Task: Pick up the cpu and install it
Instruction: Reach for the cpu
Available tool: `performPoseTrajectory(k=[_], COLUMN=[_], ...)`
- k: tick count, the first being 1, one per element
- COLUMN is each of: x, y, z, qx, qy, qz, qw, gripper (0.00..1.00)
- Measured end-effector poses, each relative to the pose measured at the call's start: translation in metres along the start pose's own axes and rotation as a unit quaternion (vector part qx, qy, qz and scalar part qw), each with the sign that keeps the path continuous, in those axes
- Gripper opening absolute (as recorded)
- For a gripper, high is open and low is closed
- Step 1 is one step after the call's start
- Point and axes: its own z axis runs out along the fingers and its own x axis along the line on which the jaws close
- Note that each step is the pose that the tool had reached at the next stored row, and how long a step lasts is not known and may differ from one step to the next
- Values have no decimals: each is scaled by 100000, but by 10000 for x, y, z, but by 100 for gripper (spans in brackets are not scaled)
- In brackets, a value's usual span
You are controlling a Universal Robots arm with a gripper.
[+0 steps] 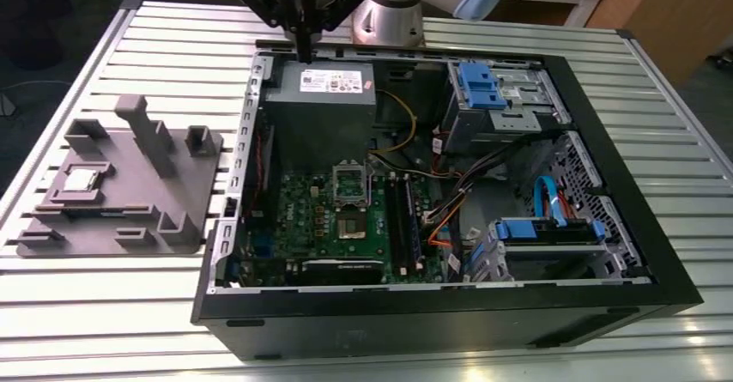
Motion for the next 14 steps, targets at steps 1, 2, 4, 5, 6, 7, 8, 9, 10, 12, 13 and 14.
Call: performPoseTrajectory(k=[1,2,4,5,6,7,8,9,10,12,13,14], x=[16,31,65,83,101,118,136,153,169,201,217,233], y=[-1,-3,-5,-6,-8,-9,-10,-12,-13,-15,-16,-18], z=[-1,-1,-2,-2,-3,-3,-3,-4,-5,-6,-6,-6], qx=[3,-1,-3,-6,-5,-6,-8,-9,-9,-7,-8,-11], qy=[-9,-23,-51,-63,-77,-95,-109,-122,-134,-156,-169,-181], qz=[-3,-7,-9,-10,-9,-5,-4,-7,-9,-11,-15,-14], qw=[100000,100000,100000,100000,100000,100000,100000,100000,100000,100000,100000,100000], gripper=[10,10,10,10,10,10,10,10,10,10,10,10])
